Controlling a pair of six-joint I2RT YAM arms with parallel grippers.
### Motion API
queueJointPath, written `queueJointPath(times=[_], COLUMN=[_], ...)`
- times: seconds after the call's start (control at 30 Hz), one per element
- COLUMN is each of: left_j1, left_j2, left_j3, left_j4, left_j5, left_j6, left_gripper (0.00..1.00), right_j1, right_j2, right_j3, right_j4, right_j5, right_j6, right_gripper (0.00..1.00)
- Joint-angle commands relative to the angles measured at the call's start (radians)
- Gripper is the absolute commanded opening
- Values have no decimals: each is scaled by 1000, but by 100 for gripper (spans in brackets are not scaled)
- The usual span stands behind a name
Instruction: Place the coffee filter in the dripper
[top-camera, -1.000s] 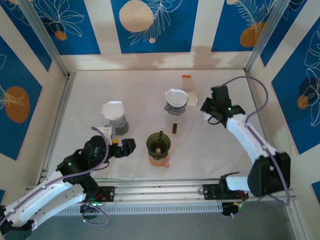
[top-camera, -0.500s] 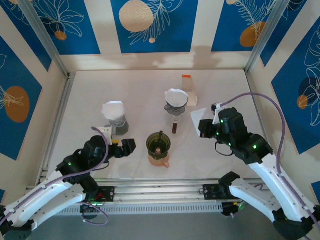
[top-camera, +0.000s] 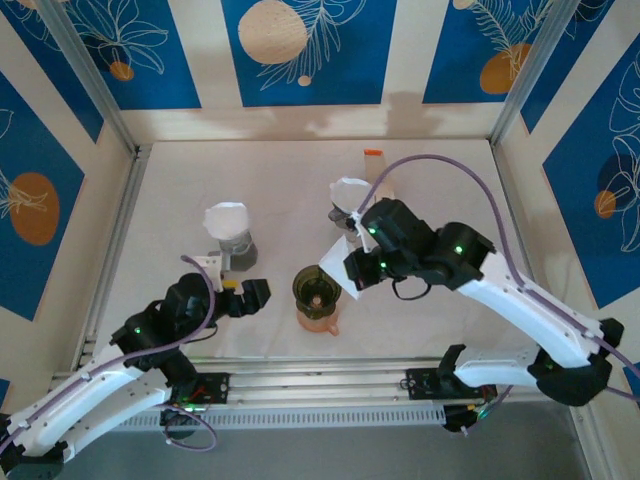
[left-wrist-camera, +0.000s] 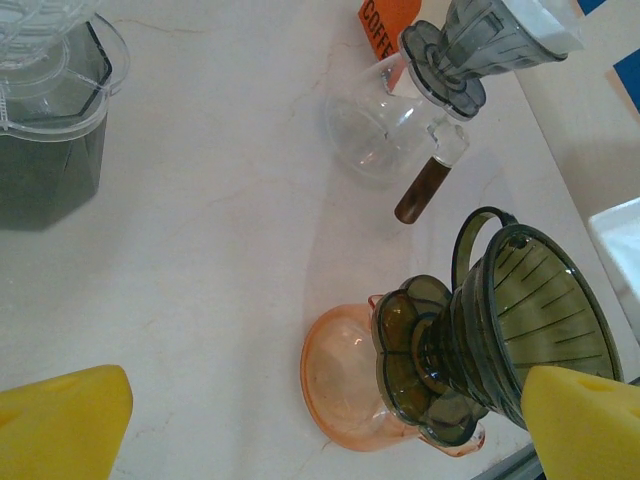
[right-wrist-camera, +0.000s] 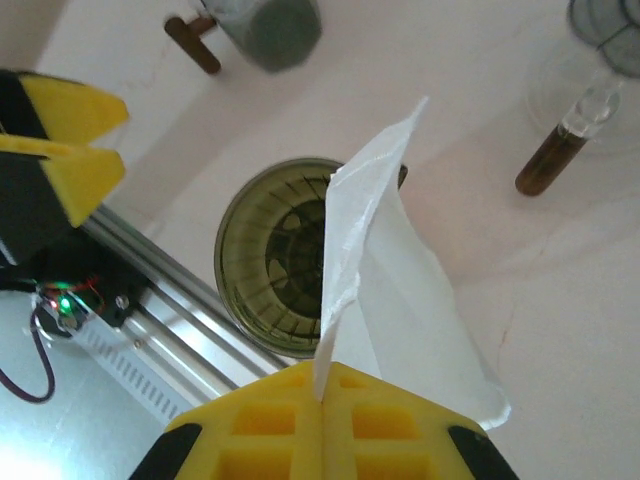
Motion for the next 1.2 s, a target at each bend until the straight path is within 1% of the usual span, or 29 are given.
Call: queueJointPath(times=[0.0, 0.27, 0.63, 0.83, 1.17], left_j1=[-5, -6, -6, -6, -5], left_j2=[-17, -34, -89, -98, -98], left_j3=[-3, -4, -14, -16, -27], left_j4=[-19, -15, -30, -31, -24], left_j5=[2, 6, -10, -7, -1], left_j6=[-1, 11, 24, 29, 21], left_gripper=[100, 100, 100, 100, 100], right_j1=[22, 61, 114, 100, 86], right_j2=[55, 234, 429, 467, 467], right_j3=[79, 227, 356, 328, 242], right_j4=[-134, -200, -227, -188, -99], right_j5=[-35, -49, -103, -127, -170], right_j6=[-27, -89, -157, -160, -123], right_gripper=[0, 0, 0, 0, 0])
